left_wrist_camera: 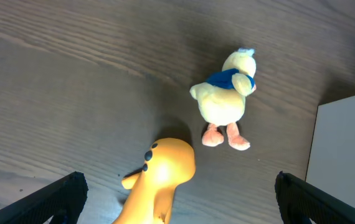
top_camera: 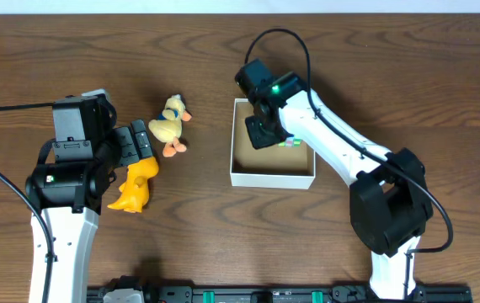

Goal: Pack container
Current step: 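Lower the cube into the box and open the right gripper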

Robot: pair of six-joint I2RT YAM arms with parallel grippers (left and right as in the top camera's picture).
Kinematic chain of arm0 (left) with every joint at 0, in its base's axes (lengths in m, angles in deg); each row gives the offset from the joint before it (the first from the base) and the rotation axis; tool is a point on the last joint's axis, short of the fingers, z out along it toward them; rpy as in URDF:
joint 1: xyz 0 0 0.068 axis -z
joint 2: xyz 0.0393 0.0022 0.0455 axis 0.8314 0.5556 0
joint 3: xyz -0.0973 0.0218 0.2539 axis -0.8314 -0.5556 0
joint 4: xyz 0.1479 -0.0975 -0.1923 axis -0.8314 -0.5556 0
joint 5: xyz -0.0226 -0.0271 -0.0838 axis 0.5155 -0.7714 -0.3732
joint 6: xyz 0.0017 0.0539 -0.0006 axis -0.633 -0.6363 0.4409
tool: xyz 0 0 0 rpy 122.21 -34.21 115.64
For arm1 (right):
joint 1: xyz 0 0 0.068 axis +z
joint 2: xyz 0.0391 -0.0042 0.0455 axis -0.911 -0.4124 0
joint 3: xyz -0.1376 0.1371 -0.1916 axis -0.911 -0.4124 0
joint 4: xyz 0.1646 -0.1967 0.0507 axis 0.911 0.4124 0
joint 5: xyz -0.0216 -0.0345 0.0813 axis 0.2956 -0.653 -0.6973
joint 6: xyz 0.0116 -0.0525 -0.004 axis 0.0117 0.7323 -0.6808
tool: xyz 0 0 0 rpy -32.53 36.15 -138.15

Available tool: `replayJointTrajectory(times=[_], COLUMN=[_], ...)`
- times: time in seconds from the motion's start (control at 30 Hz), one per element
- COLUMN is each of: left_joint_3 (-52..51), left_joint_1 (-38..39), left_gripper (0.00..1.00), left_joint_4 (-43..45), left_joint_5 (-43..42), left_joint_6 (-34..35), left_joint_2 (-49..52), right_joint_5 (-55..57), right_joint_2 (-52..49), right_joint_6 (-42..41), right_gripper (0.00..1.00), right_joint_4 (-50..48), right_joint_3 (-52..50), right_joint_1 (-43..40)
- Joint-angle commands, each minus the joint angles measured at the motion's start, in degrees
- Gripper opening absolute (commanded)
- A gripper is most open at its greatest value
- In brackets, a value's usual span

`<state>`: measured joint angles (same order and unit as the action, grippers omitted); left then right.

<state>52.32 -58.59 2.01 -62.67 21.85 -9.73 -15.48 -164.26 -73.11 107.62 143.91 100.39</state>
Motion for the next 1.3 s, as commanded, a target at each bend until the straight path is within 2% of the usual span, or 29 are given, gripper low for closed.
replayJointTrajectory(times=[0.0, 0.27, 0.5, 0.73, 1.1, 1.27], left_joint_3=[1.2, 1.2, 1.2, 1.2, 1.2, 1.2], left_joint_1=[0.1, 0.1, 0.1, 0.1, 0.1, 0.1], left_gripper=[0.98, 0.98, 0.98, 0.98, 0.98, 0.98], left_joint_4=[-0.2, -0.2, -0.2, -0.7, -0.8, -0.8], left_joint_5=[0.7, 0.7, 0.7, 0.7, 0.7, 0.7], left_joint_6=[-0.5, -0.5, -0.5, -0.5, -0.5, -0.5], left_joint_2=[0.0, 0.0, 0.0, 0.0, 0.0, 0.0], right_joint_5=[0.0, 0.3, 8.3, 12.3, 11.9, 11.6], right_joint_2=[-0.3, -0.3, -0.4, -0.4, -0.3, -0.3], right_joint_6=[0.8, 0.8, 0.6, -0.8, -0.7, 3.2], right_gripper=[0.02, 0.02, 0.01, 0.03, 0.06, 0.09], right_joint_4=[-2.2, -9.5, -12.5, -12.5, -12.3, -12.8], right_joint_3=[-2.9, -8.2, -8.7, -8.7, -8.7, -8.6], right_joint_1=[0.5, 0.4, 0.2, -1.3, -2.5, -1.7])
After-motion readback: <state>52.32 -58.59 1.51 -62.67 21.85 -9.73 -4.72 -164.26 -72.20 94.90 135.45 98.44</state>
